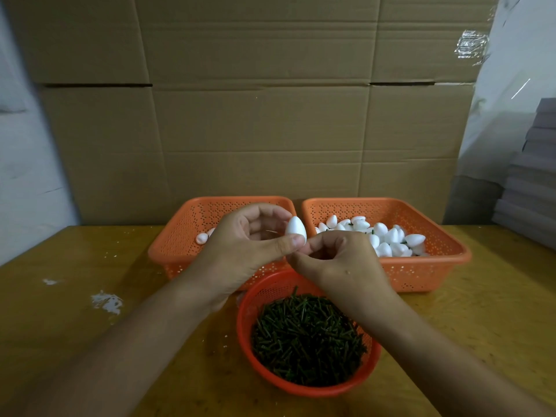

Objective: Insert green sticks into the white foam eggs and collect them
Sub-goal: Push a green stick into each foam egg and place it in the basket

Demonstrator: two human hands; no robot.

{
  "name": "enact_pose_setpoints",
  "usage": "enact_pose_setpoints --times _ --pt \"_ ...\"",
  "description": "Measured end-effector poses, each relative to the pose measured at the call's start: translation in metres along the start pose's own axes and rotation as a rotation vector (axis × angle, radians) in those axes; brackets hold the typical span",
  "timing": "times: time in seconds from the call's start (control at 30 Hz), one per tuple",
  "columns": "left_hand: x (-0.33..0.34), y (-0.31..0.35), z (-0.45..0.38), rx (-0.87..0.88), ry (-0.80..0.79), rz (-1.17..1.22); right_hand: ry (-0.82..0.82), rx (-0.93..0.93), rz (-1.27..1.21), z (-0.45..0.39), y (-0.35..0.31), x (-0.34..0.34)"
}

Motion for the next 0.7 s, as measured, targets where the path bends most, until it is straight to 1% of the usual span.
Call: enact_pose_setpoints --times 0.13,0.23,0.4,0.7 --pt "-0.003 -0.001 -0.002 -0.021 -0.028 0.042 -0.035 0.003 -0.06 0.0 -0.003 0.001" --pt "-0.003 -0.007 -0.003 -0.076 -0.075 0.144 -0.079 0.008 -0.125 0.0 -0.006 0.003" --pt "0.0 -0.014 -0.005 -0.148 -0.162 0.321 -0.209 0.108 -0.303 0.003 -0.002 0.015" --pt "0.009 -0.017 -0.002 -0.193 -0.253 0.39 -0.354 0.191 -0.536 0.006 0.001 0.032"
Point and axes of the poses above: each hand's wrist, its own z-axis away from the middle knuckle, its own x-axis out of the palm, y = z × x, the point moved 9 cm from there along -z, towards the middle knuckle, and after that the axes turned 6 degrees about -y, right-handed, at the moved point
